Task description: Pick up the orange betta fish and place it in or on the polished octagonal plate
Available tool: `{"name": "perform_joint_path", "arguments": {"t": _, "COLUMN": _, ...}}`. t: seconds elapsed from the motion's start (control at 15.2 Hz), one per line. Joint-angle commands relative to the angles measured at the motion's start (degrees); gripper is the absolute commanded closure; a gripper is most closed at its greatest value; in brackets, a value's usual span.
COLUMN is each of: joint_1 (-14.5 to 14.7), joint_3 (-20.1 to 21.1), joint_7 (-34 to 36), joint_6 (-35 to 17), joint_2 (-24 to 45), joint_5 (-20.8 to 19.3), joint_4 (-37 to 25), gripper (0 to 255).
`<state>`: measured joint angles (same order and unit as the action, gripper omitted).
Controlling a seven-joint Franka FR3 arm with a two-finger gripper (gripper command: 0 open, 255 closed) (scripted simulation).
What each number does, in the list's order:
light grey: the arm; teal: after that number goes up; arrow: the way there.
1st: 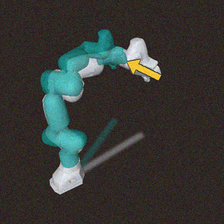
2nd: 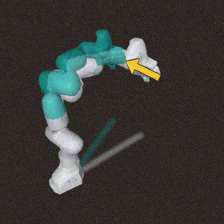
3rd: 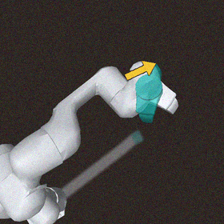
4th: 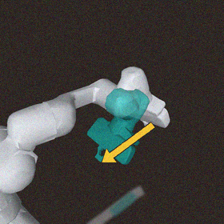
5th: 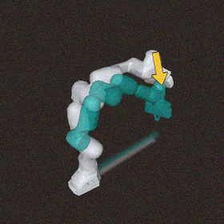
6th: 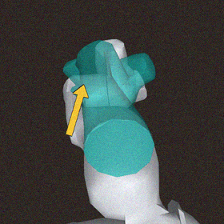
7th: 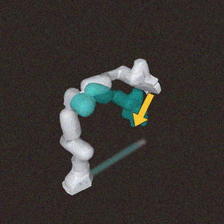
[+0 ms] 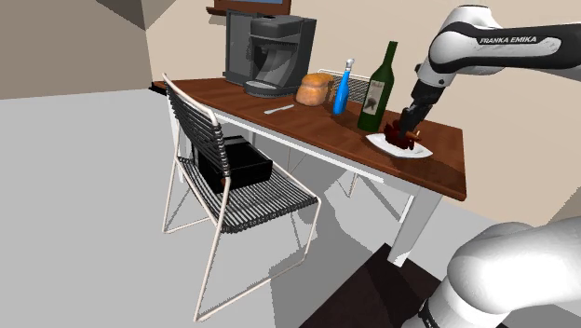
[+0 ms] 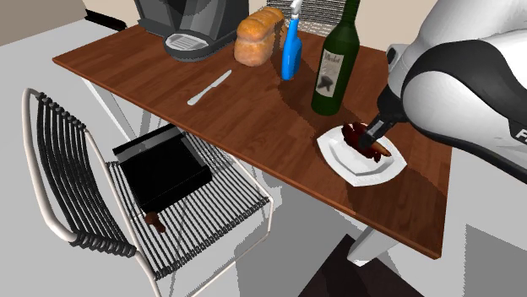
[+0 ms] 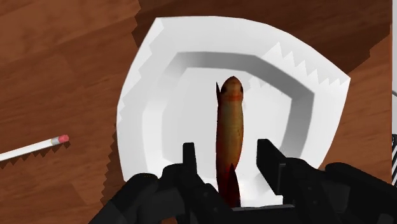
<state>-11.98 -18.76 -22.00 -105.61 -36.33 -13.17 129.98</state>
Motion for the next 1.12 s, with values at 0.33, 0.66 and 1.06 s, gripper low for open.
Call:
{"name": "perform_joint_path", "arguments": {"t": 0.33, "joint_1": 0.1, "joint_3": 0.4, "joint_7": -0.1, "joint_6": 1.9, "joint_2": -0.1, "joint_5": 0.2, "joint_4": -1.8, "gripper": 0}}
{"name": "perform_joint_path", "arguments": {"t": 0.66, "joint_1": 0.3, "joint_3": 1.3, "joint_7": -0.3, "joint_6": 7.2, "joint_2": -0.1, "joint_5": 0.8, "joint_4": -7.1, "gripper": 0}}
{"name": "perform_joint_path", "arguments": {"t": 1.06, "joint_1": 0.3, "joint_3": 1.3, "joint_7": -0.3, "joint_6": 7.2, "joint_2": -0.1, "joint_5": 0.8, "joint_4": -7.1, "gripper": 0}}
